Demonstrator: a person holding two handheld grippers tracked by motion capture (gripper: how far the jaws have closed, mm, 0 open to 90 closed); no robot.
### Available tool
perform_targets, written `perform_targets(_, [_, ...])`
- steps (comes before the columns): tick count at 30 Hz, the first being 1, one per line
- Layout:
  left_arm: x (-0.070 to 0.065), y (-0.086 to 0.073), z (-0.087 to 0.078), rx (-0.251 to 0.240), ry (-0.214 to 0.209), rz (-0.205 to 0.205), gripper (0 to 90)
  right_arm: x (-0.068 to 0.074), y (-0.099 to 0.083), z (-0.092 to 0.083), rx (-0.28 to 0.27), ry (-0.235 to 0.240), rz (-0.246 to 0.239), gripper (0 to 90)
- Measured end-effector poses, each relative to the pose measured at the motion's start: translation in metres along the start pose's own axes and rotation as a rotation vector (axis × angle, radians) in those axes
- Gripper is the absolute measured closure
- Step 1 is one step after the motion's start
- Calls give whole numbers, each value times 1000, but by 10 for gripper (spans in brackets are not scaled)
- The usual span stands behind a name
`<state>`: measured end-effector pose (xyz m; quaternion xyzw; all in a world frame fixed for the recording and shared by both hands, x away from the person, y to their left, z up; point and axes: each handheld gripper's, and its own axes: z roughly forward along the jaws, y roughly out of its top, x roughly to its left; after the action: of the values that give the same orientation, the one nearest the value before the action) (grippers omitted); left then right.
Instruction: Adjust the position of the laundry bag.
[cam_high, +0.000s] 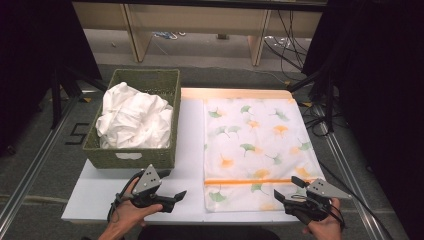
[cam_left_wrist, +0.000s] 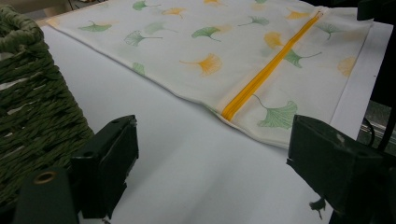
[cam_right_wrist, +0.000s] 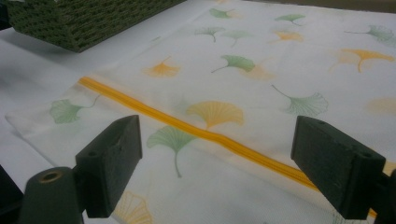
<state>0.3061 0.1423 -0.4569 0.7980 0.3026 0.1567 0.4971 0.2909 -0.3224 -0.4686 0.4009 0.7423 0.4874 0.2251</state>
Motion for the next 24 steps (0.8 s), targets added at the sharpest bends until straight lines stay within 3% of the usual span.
perform_targets(3, [0,1,1,-3,-8,5,158,-1,1,-2,24,-6,0,175])
perform_targets(6, [0,1,1,0,-1,5,158,0,-1,1,3,22,35,176])
perform_targets(7, [0,1,2,1,-1,4,158,-2,0,0,8,7,11,176])
perform_targets(8, [0,1,2,2,-2,6,158,0,-1,0,0,9,44,176])
perform_targets(10, [0,1,2,1,-4,4,158,0,-1,-2,32,-4,44,176])
perform_targets(11, [-1,1,3,-1,-6,2,157,-2,-1,-1,31,5,29,176])
perform_targets(14, [-2,1,3,1,-10,10,158,1,-1,-1,17,2,49,178])
perform_targets(15, [-2,2,3,-1,-14,23,158,-1,0,0,8,2,15,178])
perform_targets(17, [-2,2,4,-3,-17,21,158,-1,0,-1,27,-6,9,179])
perform_targets(18, [-4,2,5,2,-12,-1,158,-1,0,-1,31,-4,4,179])
perform_targets(21, [-4,3,14,21,-18,-1,157,2,-1,-3,50,-12,64,181])
perform_targets(23, [-3,5,20,21,-29,-6,158,-3,0,-2,56,-10,42,184])
perform_targets(24, [-4,5,24,22,-31,-43,159,-4,-1,-2,54,-27,42,188])
